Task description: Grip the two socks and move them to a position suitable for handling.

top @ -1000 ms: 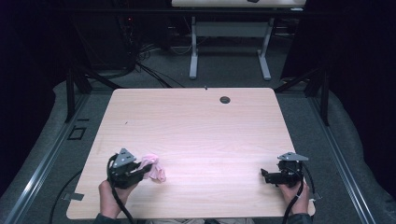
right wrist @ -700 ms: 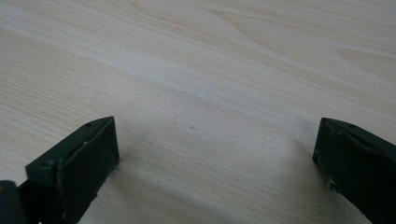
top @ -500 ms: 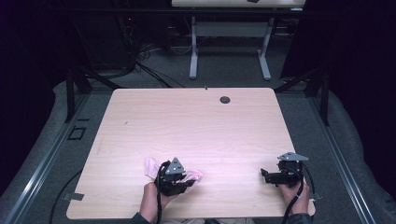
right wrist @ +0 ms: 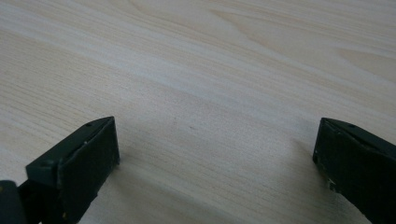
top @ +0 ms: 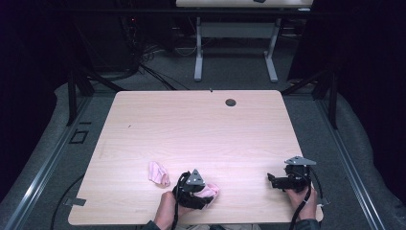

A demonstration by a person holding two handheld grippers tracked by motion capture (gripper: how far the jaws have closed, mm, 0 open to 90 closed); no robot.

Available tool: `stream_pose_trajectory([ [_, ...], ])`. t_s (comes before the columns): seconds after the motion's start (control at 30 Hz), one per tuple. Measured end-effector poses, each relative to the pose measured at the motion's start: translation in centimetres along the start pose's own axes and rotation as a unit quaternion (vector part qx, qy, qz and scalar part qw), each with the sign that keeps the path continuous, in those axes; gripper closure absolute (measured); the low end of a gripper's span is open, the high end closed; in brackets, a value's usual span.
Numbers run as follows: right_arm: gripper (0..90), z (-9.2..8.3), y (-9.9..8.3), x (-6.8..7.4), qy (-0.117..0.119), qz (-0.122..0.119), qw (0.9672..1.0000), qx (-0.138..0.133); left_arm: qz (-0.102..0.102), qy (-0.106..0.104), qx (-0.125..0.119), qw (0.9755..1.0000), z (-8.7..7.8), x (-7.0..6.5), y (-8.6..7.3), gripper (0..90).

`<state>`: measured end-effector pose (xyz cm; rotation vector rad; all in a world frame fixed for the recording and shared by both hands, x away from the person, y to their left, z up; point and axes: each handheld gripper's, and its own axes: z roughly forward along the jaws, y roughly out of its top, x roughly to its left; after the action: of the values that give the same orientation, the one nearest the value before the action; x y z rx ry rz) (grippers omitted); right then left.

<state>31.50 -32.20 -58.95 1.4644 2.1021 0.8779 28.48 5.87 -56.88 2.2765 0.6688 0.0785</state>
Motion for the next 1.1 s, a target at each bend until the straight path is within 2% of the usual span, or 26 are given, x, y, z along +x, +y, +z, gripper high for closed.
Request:
stream_pose_trajectory([
  [0.1,0.0,0.0,0.0,0.0,0.0,0.0,1.0,0.0,0.003,0.008,-0.008,0.9999,-0.8,0.1,0.1,25.1],
  [0.13,0.0,0.0,0.0,0.0,-0.001,0.001,1.0,0.0,0.002,0.014,-0.014,0.9998,-1.3,0.1,0.1,25.1],
  [0.17,0.0,0.0,0.0,0.0,0.0,0.0,1.0,0.0,-0.001,0.022,-0.031,0.9993,-2.5,0.2,0.2,14.7],
  [0.23,0.0,0.0,0.0,0.0,0.0,0.0,1.0,0.0,-0.001,0.026,-0.037,0.999,-3.1,0.3,0.2,11.6],
  [0.27,0.0,0.0,0.0,0.0,0.0,0.0,1.0,0.0,-0.004,0.039,-0.054,0.9978,-4.7,0.6,0.2,7.5],
  [0.3,0.0,0.0,0.0,0.0,0.0,0.0,1.0,0.0,-0.008,0.049,-0.06,0.997,-5.6,1.0,0.0,5.3],
  [0.4,0.0,0.0,0.0,0.0,0.0,0.0,1.0,0.0,-0.024,0.079,-0.074,0.9938,-7.6,2.2,-0.6,1.1],
  [0.43,0.0,0.0,0.0,0.0,0.0,0.0,1.0,0.0,-0.024,0.079,-0.074,0.9938,-7.6,2.2,-0.6,0.1],
  [0.47,0.0,0.0,0.0,0.0,-0.001,0.0,1.0,-0.001,-0.043,0.096,-0.083,0.991,-8.7,3.4,-1.3,0.0],
  [0.5,0.0,0.0,0.0,0.0,-0.001,0.0,1.0,-0.001,-0.043,0.096,-0.083,0.991,-8.7,3.4,-1.3,0.0],
  [0.53,0.0,0.0,0.0,0.0,0.0,0.0,1.0,0.0,-0.058,0.123,-0.088,0.9868,-9.5,4.3,-2.0,0.0],
  [0.57,0.0,0.0,0.0,0.0,-0.001,0.0,1.0,-0.001,-0.069,0.135,-0.092,0.9842,-10.0,5.0,-2.5,0.0],
  [0.6,0.0,0.0,0.0,0.0,0.0,0.0,1.0,0.0,-0.076,0.141,-0.091,0.9829,-10.2,5.4,-2.8,0.3],
  [0.63,0.0,0.0,0.0,0.0,0.0,0.0,1.0,0.0,-0.076,0.141,-0.091,0.9829,-10.2,5.4,-2.8,0.7],
  [0.67,0.0,0.0,0.0,0.0,-0.001,0.0,1.0,-0.001,-0.099,0.157,-0.088,0.9786,-10.4,6.7,-3.7,3.8],
  [0.7,0.0,0.0,0.0,0.0,-0.001,0.0,1.0,-0.001,-0.099,0.157,-0.088,0.9786,-10.4,6.7,-3.7,7.2],
  [0.73,0.0,0.0,0.0,0.0,0.0,0.0,1.0,0.0,-0.114,0.163,-0.077,0.9769,-10.1,7.7,-4.5,10.6],
  [0.83,0.0,0.0,0.0,0.0,0.0,0.0,1.0,0.0,-0.129,0.169,-0.051,0.9758,-9.0,8.7,-5.3,17.6],
  [0.87,0.0,0.0,0.0,0.0,0.0,0.0,1.0,0.0,-0.129,0.169,-0.051,0.9758,-9.0,8.7,-5.3,21.9],
  [0.9,0.0,0.0,0.0,0.0,0.0,0.0,1.0,-0.001,-0.139,0.169,-0.038,0.975,-8.3,9.2,-5.6,26.0],
  [0.93,0.0,0.0,0.0,0.0,0.0,0.0,1.0,-0.001,-0.141,0.171,-0.03,0.9747,-8.0,9.3,-5.8,28.5],
  [1.0,0.0,0.0,0.0,0.0,0.0,0.0,1.0,0.0,-0.146,0.172,-0.027,0.9739,-7.8,9.5,-6.0,34.4],
  [1.07,0.0,0.0,0.0,0.0,-0.001,0.0,1.0,-0.001,-0.145,0.184,-0.026,0.9718,-7.8,9.4,-6.1,40.3],
  [1.1,0.0,0.0,0.0,0.0,0.0,0.0,1.0,-0.001,-0.145,0.184,-0.026,0.9718,-7.8,9.4,-6.1,44.4],
])
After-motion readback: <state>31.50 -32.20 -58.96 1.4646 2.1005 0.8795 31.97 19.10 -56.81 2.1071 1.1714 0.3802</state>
